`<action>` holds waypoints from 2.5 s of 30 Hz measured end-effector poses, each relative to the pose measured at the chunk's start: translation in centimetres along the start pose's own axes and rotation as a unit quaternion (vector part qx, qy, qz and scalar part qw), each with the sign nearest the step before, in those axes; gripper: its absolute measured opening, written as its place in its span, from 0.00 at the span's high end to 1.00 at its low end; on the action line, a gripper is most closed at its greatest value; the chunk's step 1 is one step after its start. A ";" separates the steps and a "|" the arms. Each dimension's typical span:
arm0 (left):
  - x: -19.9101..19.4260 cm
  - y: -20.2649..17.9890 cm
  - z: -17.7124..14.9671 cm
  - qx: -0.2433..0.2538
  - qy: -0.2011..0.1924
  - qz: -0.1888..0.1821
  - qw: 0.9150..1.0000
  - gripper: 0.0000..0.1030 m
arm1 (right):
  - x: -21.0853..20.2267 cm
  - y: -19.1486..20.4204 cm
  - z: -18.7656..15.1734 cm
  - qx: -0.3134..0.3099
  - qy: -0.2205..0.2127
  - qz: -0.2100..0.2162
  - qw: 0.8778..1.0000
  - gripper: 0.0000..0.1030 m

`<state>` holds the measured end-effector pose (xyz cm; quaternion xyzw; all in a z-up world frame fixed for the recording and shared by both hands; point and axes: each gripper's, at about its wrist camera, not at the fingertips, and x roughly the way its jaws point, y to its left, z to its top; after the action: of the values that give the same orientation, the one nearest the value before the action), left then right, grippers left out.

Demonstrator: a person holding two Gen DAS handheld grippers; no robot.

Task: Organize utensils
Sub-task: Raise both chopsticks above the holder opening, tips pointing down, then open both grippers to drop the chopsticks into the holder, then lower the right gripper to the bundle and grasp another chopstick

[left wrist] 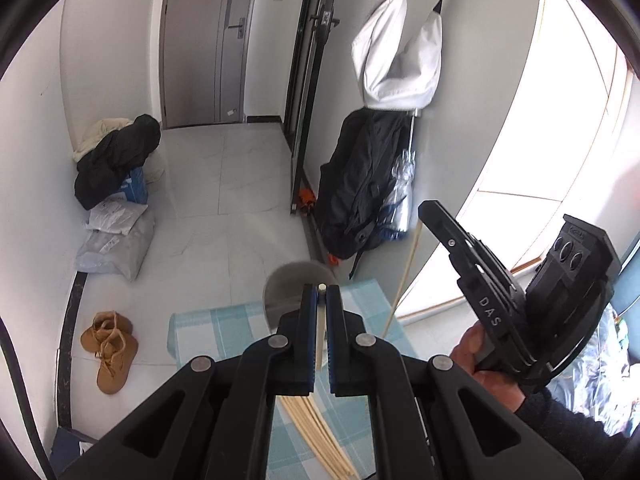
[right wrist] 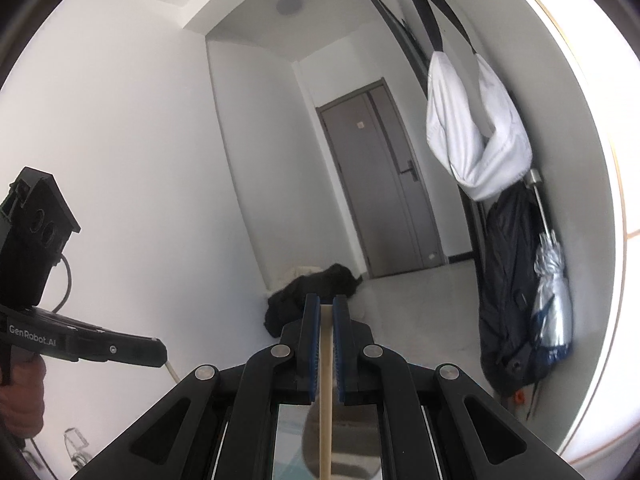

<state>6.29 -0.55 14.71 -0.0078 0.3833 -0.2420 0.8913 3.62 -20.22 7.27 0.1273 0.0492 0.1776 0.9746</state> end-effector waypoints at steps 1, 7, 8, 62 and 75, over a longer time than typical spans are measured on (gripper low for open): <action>0.1 0.2 0.9 0.000 -0.003 -0.001 1.000 1.00 | 0.5 0.1 0.6 -0.002 -0.006 0.001 1.000 0.95; 1.8 1.7 4.5 -0.002 -0.011 -0.006 1.000 1.00 | 5.1 -0.7 3.6 -0.009 -0.028 0.004 1.000 0.95; 2.4 2.0 4.9 -0.002 -0.009 -0.007 1.000 1.00 | 6.2 -1.0 3.9 -0.009 -0.031 0.002 0.999 0.95; 1.2 3.8 -4.4 -0.063 -0.121 0.140 0.981 0.09 | -2.0 1.2 -1.7 -0.003 0.075 -0.026 0.997 0.13; 4.0 4.7 -11.3 -0.104 -0.106 0.147 0.978 0.08 | -2.6 2.0 -7.3 -0.009 0.185 -0.102 0.977 0.08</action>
<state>2.86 3.81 3.09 -0.0698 0.3066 -0.0646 0.9471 -0.48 -17.60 0.90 0.0782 0.2402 0.0984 0.9626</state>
